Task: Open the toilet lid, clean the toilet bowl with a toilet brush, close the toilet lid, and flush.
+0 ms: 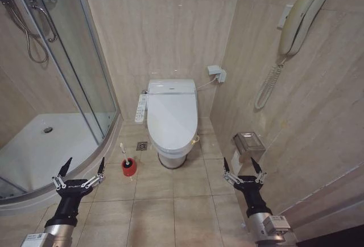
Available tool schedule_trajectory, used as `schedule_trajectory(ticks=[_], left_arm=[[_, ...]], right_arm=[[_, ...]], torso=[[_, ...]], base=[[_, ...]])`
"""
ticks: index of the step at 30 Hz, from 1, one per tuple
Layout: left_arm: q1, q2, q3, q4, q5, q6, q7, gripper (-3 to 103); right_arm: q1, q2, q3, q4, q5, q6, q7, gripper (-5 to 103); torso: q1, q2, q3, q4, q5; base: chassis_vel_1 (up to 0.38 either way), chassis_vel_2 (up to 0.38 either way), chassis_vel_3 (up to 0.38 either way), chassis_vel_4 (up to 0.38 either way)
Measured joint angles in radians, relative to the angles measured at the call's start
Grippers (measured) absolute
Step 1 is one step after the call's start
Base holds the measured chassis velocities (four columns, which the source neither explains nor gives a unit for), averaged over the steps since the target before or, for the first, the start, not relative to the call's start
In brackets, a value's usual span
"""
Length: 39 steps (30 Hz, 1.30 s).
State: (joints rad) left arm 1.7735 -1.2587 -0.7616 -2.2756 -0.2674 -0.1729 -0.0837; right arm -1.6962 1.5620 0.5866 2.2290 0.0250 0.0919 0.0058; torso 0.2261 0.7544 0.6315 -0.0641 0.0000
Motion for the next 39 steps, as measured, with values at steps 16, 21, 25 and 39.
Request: schedule_trajectory(ticks=[16,21,25,39], left_arm=[[0.0,0.0,0.0,0.0,0.0,0.0,0.0,100],[0.0,0.0,0.0,0.0,0.0,0.0,0.0,100],[0.0,0.0,0.0,0.0,0.0,0.0,0.0,100],[0.0,0.0,0.0,0.0,0.0,0.0,0.0,100]], right_arm=[[-0.008,0.005,0.005,-0.031,0.009,0.074,-0.017,100],[-0.005,-0.001,0.004,-0.043,0.03,0.076,0.004,100],[0.0,-0.003,0.004,-0.046,0.041,0.078,0.005,100],[0.023,-0.01,0.025,-0.058,0.039,0.081,0.014,100]], torso=[[0.0,0.0,0.0,0.0,0.0],[0.0,0.0,0.0,0.0,0.0],[0.0,0.0,0.0,0.0001,0.0001],[0.001,0.0,0.0,-0.0002,-0.0003]], base=[[0.0,0.0,0.0,0.0],[0.0,0.0,0.0,0.0],[-0.055,0.066,0.067,-0.042],[-0.192,0.187,0.203,-0.201]])
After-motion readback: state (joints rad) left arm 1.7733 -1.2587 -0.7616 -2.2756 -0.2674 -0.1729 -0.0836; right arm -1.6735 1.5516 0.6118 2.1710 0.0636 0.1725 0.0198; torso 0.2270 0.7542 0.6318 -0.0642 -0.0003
